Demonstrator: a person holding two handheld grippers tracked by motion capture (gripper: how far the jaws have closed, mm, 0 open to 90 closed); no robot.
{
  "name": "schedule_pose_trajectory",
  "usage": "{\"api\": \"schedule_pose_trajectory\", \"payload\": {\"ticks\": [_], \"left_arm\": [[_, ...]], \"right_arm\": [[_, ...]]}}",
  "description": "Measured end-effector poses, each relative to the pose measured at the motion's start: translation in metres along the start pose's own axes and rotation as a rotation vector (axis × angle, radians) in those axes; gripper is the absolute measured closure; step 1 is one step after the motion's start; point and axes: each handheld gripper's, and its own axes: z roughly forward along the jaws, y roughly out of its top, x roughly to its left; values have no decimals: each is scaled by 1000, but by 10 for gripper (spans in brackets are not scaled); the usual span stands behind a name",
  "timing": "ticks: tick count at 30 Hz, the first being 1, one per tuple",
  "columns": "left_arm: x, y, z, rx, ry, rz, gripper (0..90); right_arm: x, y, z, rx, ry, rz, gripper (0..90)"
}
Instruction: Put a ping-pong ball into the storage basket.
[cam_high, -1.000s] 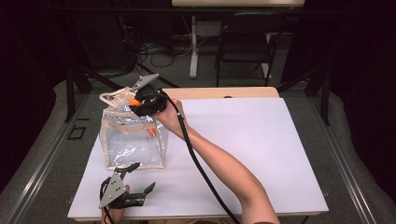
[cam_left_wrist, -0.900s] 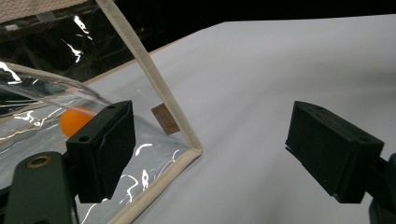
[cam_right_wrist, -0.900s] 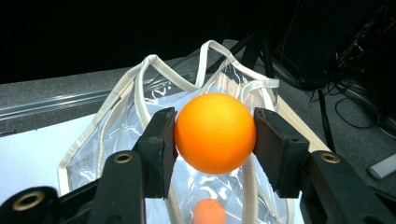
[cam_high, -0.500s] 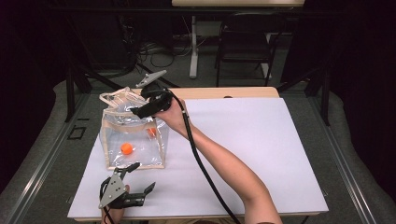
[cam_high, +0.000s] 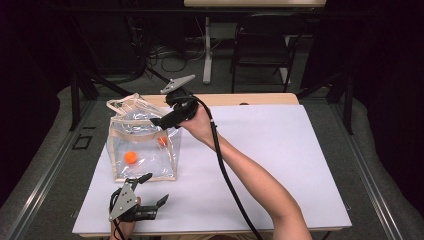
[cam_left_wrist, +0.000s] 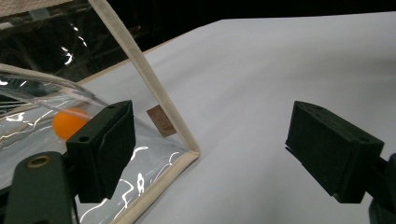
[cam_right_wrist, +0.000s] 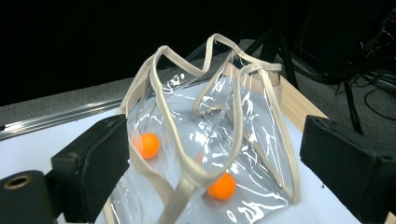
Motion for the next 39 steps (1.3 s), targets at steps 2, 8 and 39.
{"api": "schedule_pose_trajectory", "payload": {"ticks": [2, 8, 39], "left_arm": [[1, 0, -1, -2, 6, -2, 157], [0, 0, -1, 1, 7, -5, 157], [-2, -3, -8, 10, 31, -10, 157]], "right_arm": [[-1, -2, -5, 3, -1, 2, 67], [-3, -10, -19, 12, 1, 6, 54], [-3, -84, -55, 98, -21, -7, 34]]}}
